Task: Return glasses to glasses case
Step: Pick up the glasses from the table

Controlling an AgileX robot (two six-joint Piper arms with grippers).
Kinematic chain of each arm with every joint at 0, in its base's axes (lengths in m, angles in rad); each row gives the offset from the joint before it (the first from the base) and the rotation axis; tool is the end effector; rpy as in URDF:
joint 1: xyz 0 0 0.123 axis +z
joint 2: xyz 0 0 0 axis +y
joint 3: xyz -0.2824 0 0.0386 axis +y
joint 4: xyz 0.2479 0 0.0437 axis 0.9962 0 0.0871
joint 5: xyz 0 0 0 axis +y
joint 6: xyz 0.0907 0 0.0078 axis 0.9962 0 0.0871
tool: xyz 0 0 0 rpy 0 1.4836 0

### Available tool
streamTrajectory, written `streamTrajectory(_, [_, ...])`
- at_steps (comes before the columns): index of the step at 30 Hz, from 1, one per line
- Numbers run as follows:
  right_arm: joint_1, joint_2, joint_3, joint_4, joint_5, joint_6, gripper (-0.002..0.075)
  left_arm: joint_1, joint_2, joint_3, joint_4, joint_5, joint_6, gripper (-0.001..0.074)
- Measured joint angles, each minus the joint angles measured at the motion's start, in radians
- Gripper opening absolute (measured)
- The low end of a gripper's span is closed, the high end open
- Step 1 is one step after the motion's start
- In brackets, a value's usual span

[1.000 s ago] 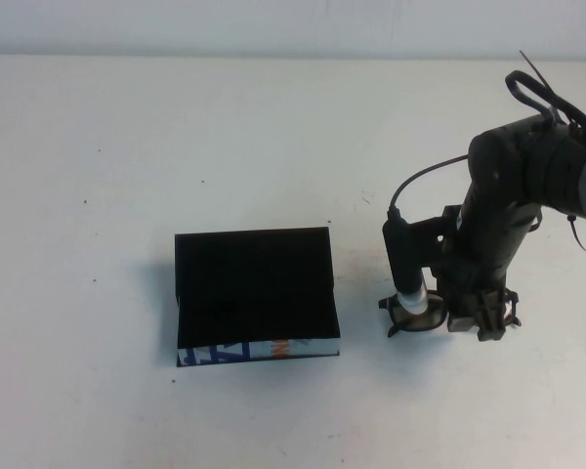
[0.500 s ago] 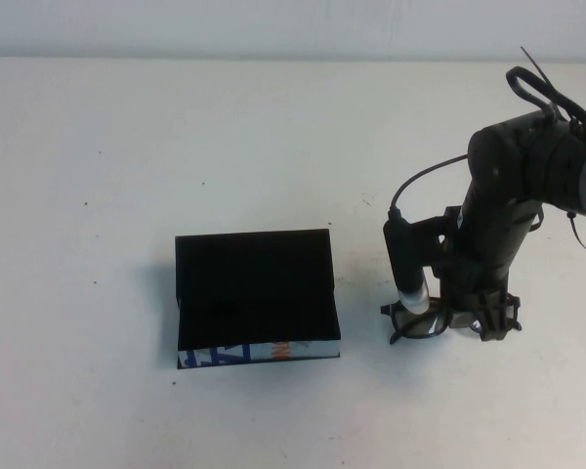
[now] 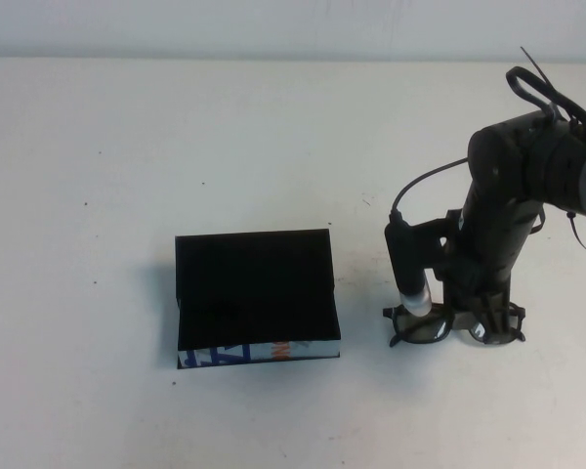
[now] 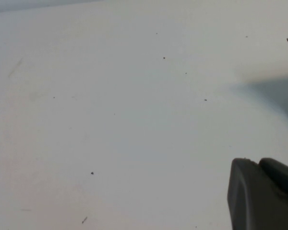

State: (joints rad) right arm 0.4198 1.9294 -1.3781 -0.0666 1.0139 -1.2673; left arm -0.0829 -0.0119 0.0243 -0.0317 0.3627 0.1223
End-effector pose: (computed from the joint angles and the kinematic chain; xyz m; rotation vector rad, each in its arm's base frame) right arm 0.3470 0.1492 0.1908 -2.3321 2.0084 -0.1404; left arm 0.0526 -0.0054 0.1729 0.1707 1.8507 -0.0037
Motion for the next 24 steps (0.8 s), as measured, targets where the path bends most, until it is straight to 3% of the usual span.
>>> streamTrajectory(3, [0.000,0.000,0.000,0.000,0.010,0.000,0.0160,0.000,0.000,0.000,0.000,0.000,0.000,-0.0001])
streamTrajectory(10, [0.000,-0.007,-0.002,0.004,0.042,0.000,0.0033,0.000,0.000,0.000,0.000,0.000,0.000,-0.0001])
streamTrajectory(24, [0.016,-0.109,-0.004,0.000,0.151,0.082,0.0004,0.000,0.000,0.000,0.000,0.000,0.000,-0.0001])
